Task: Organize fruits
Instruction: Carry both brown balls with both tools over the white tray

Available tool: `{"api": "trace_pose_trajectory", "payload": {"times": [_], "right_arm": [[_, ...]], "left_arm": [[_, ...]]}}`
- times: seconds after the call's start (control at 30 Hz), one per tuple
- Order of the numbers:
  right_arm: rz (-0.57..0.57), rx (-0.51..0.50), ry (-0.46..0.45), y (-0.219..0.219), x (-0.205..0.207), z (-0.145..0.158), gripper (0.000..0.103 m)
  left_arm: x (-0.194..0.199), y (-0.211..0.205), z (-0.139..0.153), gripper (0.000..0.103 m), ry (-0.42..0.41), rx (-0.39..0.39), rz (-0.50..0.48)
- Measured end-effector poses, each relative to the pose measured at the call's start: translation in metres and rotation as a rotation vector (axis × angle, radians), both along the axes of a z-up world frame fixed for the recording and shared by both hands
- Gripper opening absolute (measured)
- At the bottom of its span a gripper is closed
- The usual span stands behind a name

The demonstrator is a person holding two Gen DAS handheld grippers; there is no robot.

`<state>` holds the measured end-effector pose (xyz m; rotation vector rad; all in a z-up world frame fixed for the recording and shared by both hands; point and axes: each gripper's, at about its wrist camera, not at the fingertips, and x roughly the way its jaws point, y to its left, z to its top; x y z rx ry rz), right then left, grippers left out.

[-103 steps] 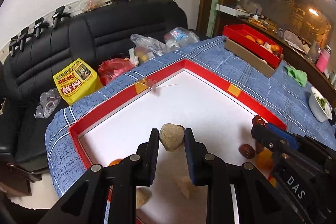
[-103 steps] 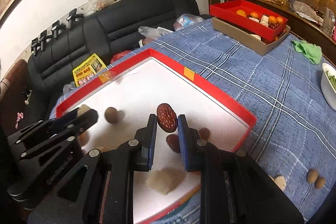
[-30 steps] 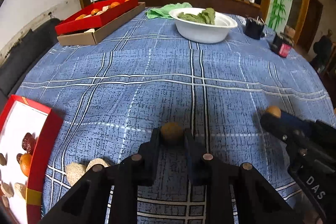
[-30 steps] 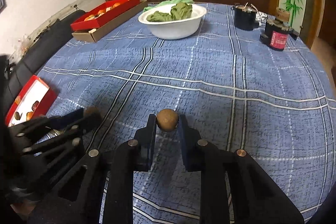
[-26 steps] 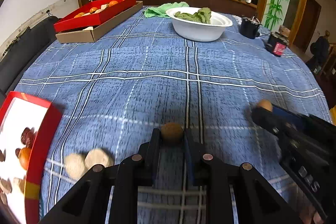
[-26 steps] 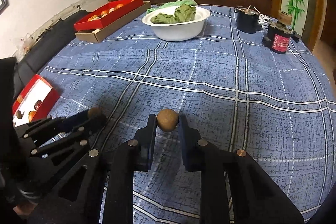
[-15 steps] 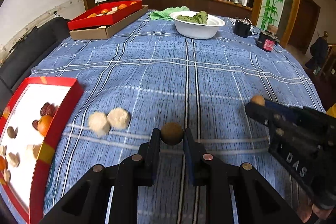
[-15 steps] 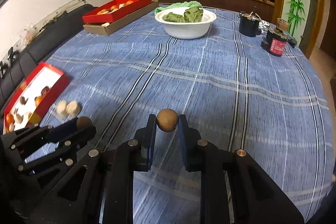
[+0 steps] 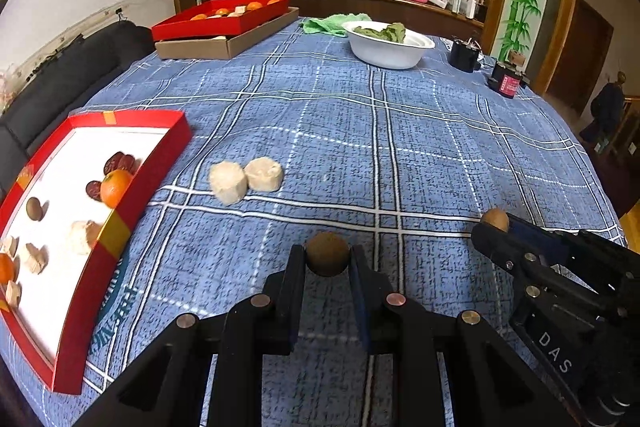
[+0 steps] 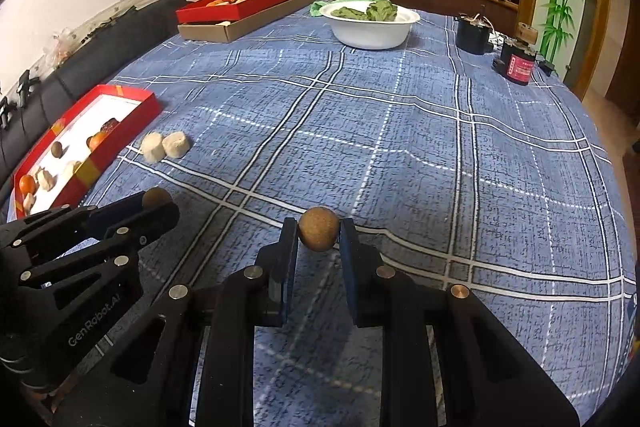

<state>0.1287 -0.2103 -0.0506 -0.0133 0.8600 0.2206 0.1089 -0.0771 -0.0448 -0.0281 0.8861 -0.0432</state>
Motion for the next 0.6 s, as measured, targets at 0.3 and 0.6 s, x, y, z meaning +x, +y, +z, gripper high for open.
{"api": "trace_pose_trajectory", "payload": {"times": [0.3,0.6], "right_arm": [[0.008,-0.008,-0.021,0.013,-0.008,0.002,0.019],[0.020,-0.011,-0.025,0.019,-0.009,0.003,0.019]], "left_arm": [[-0.012,0.014,0.006,0.021,-0.033,-0.004,0.028],[-0.022,0.028,0.013,0.021,-0.044,-0.017,0.049]]}}
